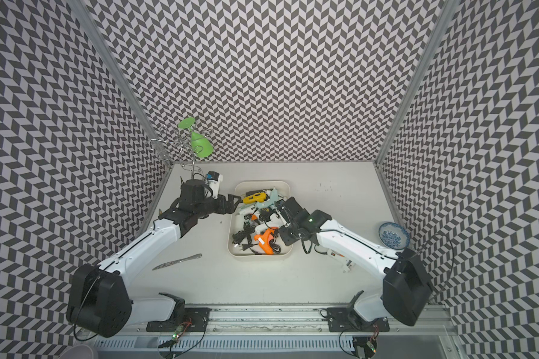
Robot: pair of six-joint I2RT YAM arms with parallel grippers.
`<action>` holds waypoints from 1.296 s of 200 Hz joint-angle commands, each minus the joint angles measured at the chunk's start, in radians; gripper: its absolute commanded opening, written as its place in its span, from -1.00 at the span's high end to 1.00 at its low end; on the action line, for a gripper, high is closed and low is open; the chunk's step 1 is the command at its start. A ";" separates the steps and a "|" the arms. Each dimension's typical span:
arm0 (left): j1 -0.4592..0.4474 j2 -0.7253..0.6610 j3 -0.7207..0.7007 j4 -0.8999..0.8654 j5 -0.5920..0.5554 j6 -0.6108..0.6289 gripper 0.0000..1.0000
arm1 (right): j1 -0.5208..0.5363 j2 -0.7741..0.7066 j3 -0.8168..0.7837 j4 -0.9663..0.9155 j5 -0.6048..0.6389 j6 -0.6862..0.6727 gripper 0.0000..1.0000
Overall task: Put the hot melt glue gun into the storage box
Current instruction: Place the hot melt adhesive gun in the storage box.
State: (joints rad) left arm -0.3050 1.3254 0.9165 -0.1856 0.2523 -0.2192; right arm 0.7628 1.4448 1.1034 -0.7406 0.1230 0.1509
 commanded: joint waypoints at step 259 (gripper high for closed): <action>-0.061 -0.165 -0.305 0.049 0.056 -0.283 -0.79 | 0.121 0.429 0.147 0.532 0.242 -0.798 0.76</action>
State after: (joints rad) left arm -0.3534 1.2003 0.6231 -0.1730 0.3092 -0.4545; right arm 0.8806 1.8359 1.1900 -0.2363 0.3622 -0.6479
